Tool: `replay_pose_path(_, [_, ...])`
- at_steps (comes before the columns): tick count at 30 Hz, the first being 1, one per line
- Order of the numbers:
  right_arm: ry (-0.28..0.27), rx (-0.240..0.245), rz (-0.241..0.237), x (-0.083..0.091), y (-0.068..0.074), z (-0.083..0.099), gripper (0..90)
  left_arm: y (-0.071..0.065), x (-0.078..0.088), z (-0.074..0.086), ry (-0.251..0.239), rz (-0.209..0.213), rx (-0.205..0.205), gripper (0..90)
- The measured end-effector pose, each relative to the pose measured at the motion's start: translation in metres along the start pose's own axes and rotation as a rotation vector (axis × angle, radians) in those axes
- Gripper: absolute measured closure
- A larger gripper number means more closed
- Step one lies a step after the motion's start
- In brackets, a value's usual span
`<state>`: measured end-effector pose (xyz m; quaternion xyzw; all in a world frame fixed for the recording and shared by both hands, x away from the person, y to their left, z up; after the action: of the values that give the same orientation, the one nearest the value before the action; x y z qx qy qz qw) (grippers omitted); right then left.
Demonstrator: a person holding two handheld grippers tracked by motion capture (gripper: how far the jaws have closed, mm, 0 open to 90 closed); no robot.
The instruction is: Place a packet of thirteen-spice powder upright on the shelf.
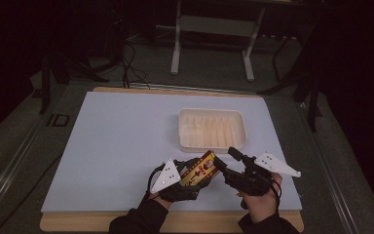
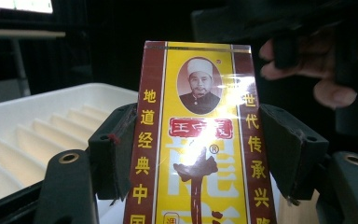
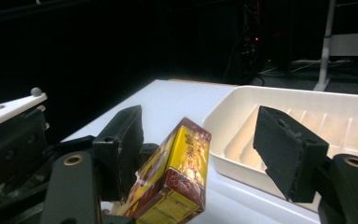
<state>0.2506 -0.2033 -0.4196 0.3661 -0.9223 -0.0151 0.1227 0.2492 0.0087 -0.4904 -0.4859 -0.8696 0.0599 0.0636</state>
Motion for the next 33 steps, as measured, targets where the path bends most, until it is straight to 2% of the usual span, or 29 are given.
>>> replay_pose_path(2, [0.014, -0.015, -0.005, -0.003, 0.002, 0.001, 34.9, -0.001, 0.000, 0.000, -0.005, -0.001, -0.008, 33.1])
replay_pose_path(3, [0.013, -0.020, -0.007, -0.004, 0.003, 0.002, 35.4, -0.003, 0.001, 0.000, -0.027, -0.003, -0.027, 33.1])
replay_pose_path(5, [0.016, -0.029, -0.013, -0.005, 0.004, 0.003, 35.4, -0.003, 0.001, 0.000, -0.027, -0.003, -0.027, 33.1])
replay_pose_path(6, [0.016, -0.047, -0.015, -0.007, 0.005, 0.005, 37.0, -0.005, 0.002, -0.001, -0.055, -0.006, -0.050, 33.1])
replay_pose_path(10, [0.024, -0.078, -0.031, -0.011, 0.008, 0.007, 38.1, -0.006, 0.004, -0.003, -0.093, 0.006, -0.057, 33.1])
replay_pose_path(12, [0.029, -0.099, -0.044, -0.013, 0.009, 0.008, 39.1, -0.007, 0.004, -0.003, -0.103, -0.016, -0.063, 33.0])
replay_pose_path(15, [0.039, -0.125, -0.060, -0.016, 0.011, 0.009, 39.9, -0.006, 0.005, -0.003, -0.116, -0.025, -0.058, 33.0])
replay_pose_path(16, [0.050, -0.148, -0.074, -0.019, 0.013, 0.010, 42.8, -0.005, 0.006, -0.003, -0.122, -0.050, -0.058, 32.9])
replay_pose_path(17, [0.055, -0.159, -0.080, -0.021, 0.013, 0.011, 44.2, -0.005, 0.006, -0.003, -0.121, -0.059, -0.064, 32.9])
replay_pose_path(18, [0.054, -0.169, -0.086, -0.021, 0.014, 0.011, 47.5, -0.005, 0.006, -0.003, -0.120, -0.043, -0.065, 32.9])
replay_pose_path(21, [0.064, -0.196, -0.097, -0.024, 0.016, 0.009, 57.1, -0.005, 0.005, -0.001, -0.113, -0.052, -0.064, 32.8])
replay_pose_path(24, [0.073, -0.220, -0.089, -0.025, 0.016, 0.008, 63.0, -0.004, 0.004, 0.000, -0.107, -0.057, -0.059, 32.7])
replay_pose_path(27, [0.087, -0.258, -0.095, -0.026, 0.014, 0.009, 64.5, -0.003, 0.003, 0.001, -0.097, -0.057, -0.048, 32.7])
replay_pose_path(33, [0.088, -0.273, -0.095, -0.026, 0.013, 0.008, 66.9, -0.005, 0.002, -0.001, -0.084, -0.068, -0.056, 32.4])
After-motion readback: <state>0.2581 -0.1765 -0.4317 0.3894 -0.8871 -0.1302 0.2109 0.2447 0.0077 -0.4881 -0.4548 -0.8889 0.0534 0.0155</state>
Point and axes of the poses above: each handheld gripper's, and its own axes: x roughly backward along the jaws, z roughly out of its underside, y roughly to its left, the point moved 2 cm from there along -x, roughly forward along the jaws, and after that the axes turned 7 degrees about x, right-handed, at the moved point
